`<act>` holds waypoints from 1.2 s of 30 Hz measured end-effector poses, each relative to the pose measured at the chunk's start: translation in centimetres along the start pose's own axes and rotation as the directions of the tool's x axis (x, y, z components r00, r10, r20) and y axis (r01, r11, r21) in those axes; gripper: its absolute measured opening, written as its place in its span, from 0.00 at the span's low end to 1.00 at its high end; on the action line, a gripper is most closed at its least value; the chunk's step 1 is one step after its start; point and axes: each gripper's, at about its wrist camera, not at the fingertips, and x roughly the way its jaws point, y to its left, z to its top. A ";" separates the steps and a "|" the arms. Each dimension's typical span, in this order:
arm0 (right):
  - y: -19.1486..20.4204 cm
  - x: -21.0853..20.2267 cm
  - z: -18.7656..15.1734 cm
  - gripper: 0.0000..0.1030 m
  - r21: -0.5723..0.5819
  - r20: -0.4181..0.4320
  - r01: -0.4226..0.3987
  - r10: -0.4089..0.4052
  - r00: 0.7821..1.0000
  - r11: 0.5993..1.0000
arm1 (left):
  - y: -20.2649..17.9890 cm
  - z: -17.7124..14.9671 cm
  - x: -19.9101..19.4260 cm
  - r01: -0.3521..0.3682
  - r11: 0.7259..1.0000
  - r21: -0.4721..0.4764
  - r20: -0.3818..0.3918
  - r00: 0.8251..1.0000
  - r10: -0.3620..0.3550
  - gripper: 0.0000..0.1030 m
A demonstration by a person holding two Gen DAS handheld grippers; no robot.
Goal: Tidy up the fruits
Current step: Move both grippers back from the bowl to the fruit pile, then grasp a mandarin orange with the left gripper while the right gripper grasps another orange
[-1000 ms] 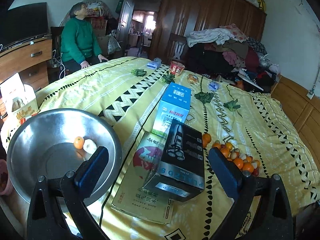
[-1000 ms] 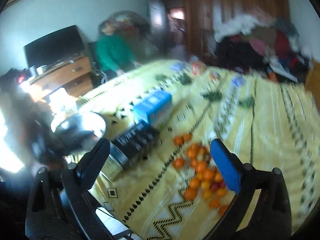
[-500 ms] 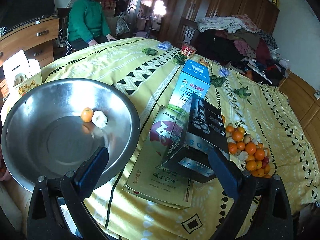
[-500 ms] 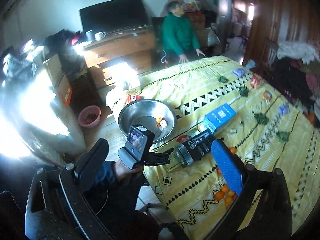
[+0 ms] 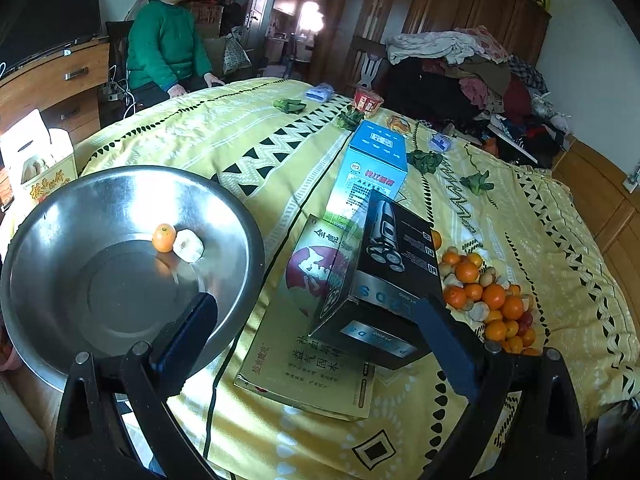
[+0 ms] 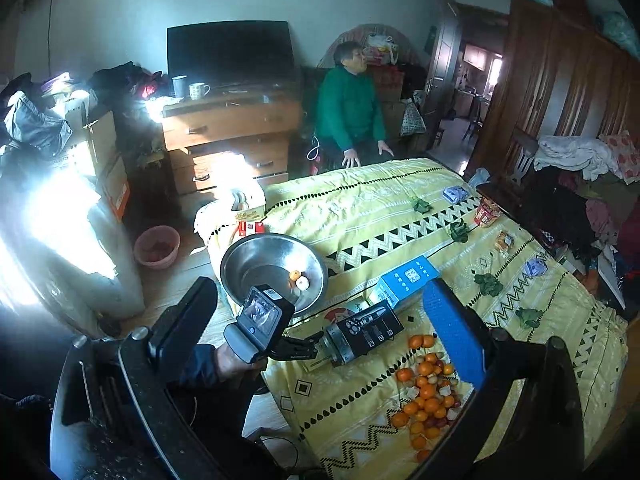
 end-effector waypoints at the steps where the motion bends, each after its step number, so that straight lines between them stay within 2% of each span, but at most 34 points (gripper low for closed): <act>1: -0.1 -0.4 0.1 1.00 0.001 0.011 0.000 0.000 1.000 1.000 | -0.1 0.1 -0.1 0.002 1.000 0.001 0.004 1.000 -0.002 0.98; 5: -2.8 0.5 -0.9 1.00 0.067 0.042 0.006 -0.009 0.999 0.998 | -0.7 0.6 -0.1 0.015 1.000 0.009 0.012 1.000 -0.015 0.98; 7: -5.5 1.7 -3.1 1.00 0.135 0.062 -0.014 0.005 0.998 0.991 | -1.0 0.6 -0.1 0.031 0.999 0.011 0.014 0.999 -0.031 0.98; 9: -8.0 2.5 -6.6 1.00 0.186 0.103 0.047 -0.067 0.992 0.981 | -1.8 0.7 -0.4 0.056 0.998 0.026 0.026 0.998 -0.056 0.98; 10: -8.7 2.6 -8.2 1.00 0.189 0.131 0.095 -0.121 0.984 0.977 | -2.4 0.7 -0.6 0.069 0.997 0.042 0.033 0.997 -0.070 0.98; 12: -9.4 3.0 -12.3 1.00 0.182 0.173 0.227 -0.259 0.950 0.957 | -3.8 0.8 -0.9 0.100 0.992 0.083 0.043 0.994 -0.104 0.98; 15: -9.6 4.0 -17.9 1.00 0.193 0.202 0.321 -0.358 0.912 0.927 | -6.4 0.9 -1.2 0.148 0.975 0.166 0.053 0.986 -0.158 0.98; 17: -9.6 5.6 -21.5 1.00 0.202 0.154 0.384 -0.417 0.896 0.901 | -8.0 0.8 -0.8 0.172 0.963 0.205 0.053 0.981 -0.187 0.97; 20: -10.2 7.6 -26.7 0.95 0.298 0.051 0.384 -0.416 0.908 0.874 | -9.9 0.4 0.3 0.237 0.948 0.213 0.028 0.968 -0.249 0.97; 22: -10.4 8.3 -29.7 0.90 0.359 -0.011 0.403 -0.428 0.904 0.842 | -11.4 -0.3 1.6 0.259 0.936 0.238 -0.004 0.964 -0.265 0.97; 24: -10.8 8.4 -32.8 0.83 0.437 -0.064 0.417 -0.434 0.898 0.797 | -13.2 -1.3 3.1 0.303 0.915 0.265 -0.052 0.953 -0.300 0.92; 28: -12.2 7.9 -37.7 0.70 0.595 -0.137 0.395 -0.396 0.908 0.700 | -16.8 -4.0 6.6 0.385 0.866 0.320 -0.187 0.921 -0.341 0.79; 30: -12.7 7.8 -39.1 0.68 0.636 -0.163 0.392 -0.381 0.910 0.665 | -18.8 -5.5 8.7 0.426 0.843 0.329 -0.260 0.899 -0.353 0.64; 33: -13.3 7.7 -40.4 0.67 0.666 -0.186 0.391 -0.367 0.912 0.635 | -21.4 -7.5 11.0 0.493 0.801 0.339 -0.350 0.857 -0.379 0.60; 36: -13.7 7.7 -41.7 0.67 0.689 -0.193 0.383 -0.354 0.915 0.615 | -23.8 -8.8 13.0 0.539 0.775 0.329 -0.405 0.822 -0.400 0.60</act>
